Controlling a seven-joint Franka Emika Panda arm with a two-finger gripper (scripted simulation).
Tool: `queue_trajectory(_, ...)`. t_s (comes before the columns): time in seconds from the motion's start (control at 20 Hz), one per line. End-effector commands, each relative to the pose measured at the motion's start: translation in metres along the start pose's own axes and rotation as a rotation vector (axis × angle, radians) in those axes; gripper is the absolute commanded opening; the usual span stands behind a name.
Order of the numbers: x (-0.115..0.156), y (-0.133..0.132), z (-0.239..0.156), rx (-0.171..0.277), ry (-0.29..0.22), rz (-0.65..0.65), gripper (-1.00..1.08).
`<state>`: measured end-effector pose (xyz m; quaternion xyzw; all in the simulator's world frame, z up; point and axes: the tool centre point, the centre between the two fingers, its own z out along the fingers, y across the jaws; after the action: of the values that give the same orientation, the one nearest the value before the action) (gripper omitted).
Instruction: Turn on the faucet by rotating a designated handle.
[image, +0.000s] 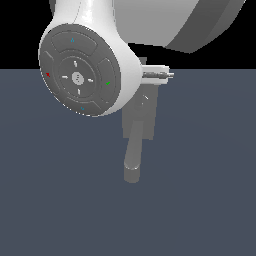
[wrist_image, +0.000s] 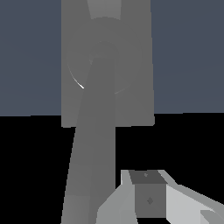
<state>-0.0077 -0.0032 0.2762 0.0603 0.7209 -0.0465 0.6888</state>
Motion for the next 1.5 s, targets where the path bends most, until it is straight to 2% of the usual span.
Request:
queue_trajectory(0.0,-0.021,-0.015,0.008,-0.015,-0.040,-0.027,-1.00)
queue_trajectory(0.25,-0.028,-0.030,0.008,-0.015,-0.045,-0.027,-1.00)
queue_trajectory(0.3,-0.010,-0.026,0.000,0.008,-0.069,0.055,-1.00)
queue_trajectory(1.4,-0.011,-0.097,0.010,-0.015,-0.047,-0.025,-1.00)
queue_trajectory(1.45,-0.017,-0.094,0.013,0.012,-0.124,0.033,-1.00)
